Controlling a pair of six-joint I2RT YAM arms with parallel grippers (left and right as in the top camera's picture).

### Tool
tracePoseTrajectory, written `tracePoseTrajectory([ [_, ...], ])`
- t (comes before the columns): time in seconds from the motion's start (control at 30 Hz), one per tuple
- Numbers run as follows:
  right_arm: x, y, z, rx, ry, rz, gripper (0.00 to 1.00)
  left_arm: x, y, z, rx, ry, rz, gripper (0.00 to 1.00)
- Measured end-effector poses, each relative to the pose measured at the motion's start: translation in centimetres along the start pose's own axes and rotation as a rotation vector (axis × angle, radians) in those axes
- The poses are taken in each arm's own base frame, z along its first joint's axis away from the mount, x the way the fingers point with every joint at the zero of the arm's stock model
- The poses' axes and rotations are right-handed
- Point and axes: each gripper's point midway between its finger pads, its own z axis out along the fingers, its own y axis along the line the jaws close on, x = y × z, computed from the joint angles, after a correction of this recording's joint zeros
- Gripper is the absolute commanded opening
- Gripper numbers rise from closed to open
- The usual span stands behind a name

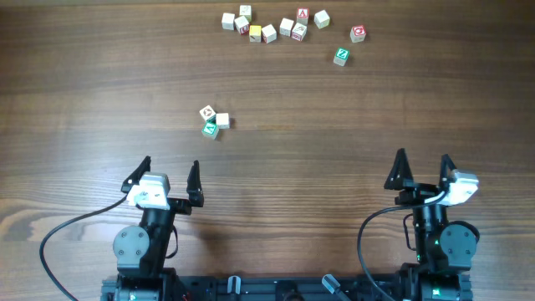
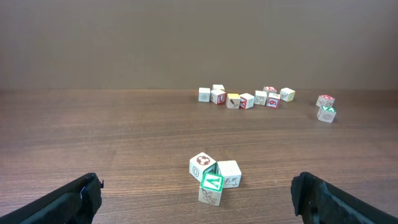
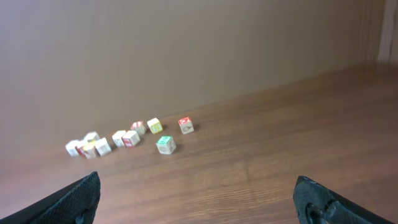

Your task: Form a circle

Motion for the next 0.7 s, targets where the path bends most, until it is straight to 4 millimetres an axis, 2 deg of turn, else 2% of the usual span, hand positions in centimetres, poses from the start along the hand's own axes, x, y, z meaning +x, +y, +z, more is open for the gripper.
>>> tracePoseTrajectory([
  [0.23, 0.10, 0.44, 0.00, -0.019, 0.003, -0.134, 1.00, 0.00, 0.00, 0.00, 0.000, 0.000, 0.000, 1.00],
  [0.7, 0.09, 0.44, 0.00, -0.019, 0.003, -0.152, 1.00, 0.00, 0.00, 0.00, 0.000, 0.000, 0.000, 1.00],
])
